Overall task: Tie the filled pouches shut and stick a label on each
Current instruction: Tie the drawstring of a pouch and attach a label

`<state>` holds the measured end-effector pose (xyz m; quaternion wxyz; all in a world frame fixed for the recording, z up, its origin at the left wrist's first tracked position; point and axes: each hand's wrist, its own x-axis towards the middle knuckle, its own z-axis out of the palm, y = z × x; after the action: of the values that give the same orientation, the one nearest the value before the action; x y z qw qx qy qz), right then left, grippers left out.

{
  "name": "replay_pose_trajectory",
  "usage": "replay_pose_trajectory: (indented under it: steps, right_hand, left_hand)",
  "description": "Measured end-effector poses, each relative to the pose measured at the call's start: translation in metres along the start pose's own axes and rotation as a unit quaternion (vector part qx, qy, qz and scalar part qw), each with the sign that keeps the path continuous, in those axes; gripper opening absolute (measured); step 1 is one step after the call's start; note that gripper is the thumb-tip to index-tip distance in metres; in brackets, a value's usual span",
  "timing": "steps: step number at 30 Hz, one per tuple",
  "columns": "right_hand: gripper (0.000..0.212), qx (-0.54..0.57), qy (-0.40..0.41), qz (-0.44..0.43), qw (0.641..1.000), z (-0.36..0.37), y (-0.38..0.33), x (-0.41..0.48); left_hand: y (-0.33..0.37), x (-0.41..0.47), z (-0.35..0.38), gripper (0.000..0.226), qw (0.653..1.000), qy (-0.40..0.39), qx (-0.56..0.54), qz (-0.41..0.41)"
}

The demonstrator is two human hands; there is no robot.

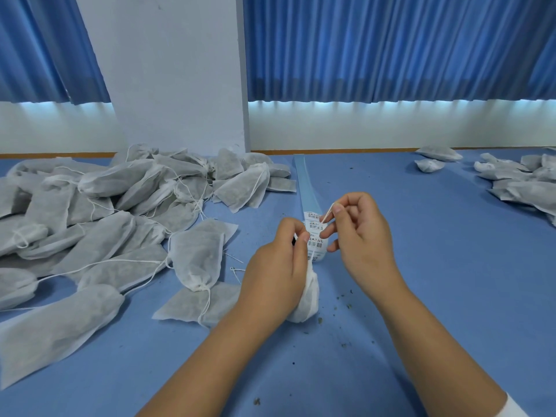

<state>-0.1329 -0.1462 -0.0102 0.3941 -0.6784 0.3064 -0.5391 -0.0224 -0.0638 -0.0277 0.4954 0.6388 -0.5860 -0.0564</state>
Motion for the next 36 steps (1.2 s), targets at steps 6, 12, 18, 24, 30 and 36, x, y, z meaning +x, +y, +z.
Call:
replay_pose_trajectory:
  steps: [6, 12, 18, 24, 30, 36]
  right_hand:
    - [0.011, 0.025, 0.042, 0.02, 0.999, -0.001, 0.0, 0.002]
    - [0.009, 0.172, 0.072, 0.099, 0.978, -0.01, -0.008, 0.009]
    - [0.009, 0.171, 0.062, 0.03, 0.983, -0.013, -0.015, 0.008]
    - [0.01, -0.042, -0.052, -0.13, 0.989, 0.007, -0.006, -0.01]
    - [0.004, -0.232, -0.172, -0.174, 0.941, 0.015, 0.012, -0.017]
    - [0.005, -0.221, -0.184, -0.166, 0.943, 0.015, 0.013, -0.015]
  left_hand:
    - [-0.002, 0.004, -0.001, 0.02, 0.995, -0.026, -0.073, -0.054]
    - [-0.018, 0.009, -0.029, 0.03, 0.95, -0.223, -0.188, -0.114]
    - [-0.025, 0.013, -0.022, 0.014, 0.976, -0.104, -0.128, -0.14]
    - [-0.03, 0.019, -0.019, 0.027, 0.946, 0.07, -0.187, -0.255]
    - [-0.032, 0.023, -0.021, 0.025, 0.878, 0.076, -0.352, -0.317]
    - [-0.038, 0.019, -0.018, 0.034, 0.894, 0.023, -0.355, -0.272]
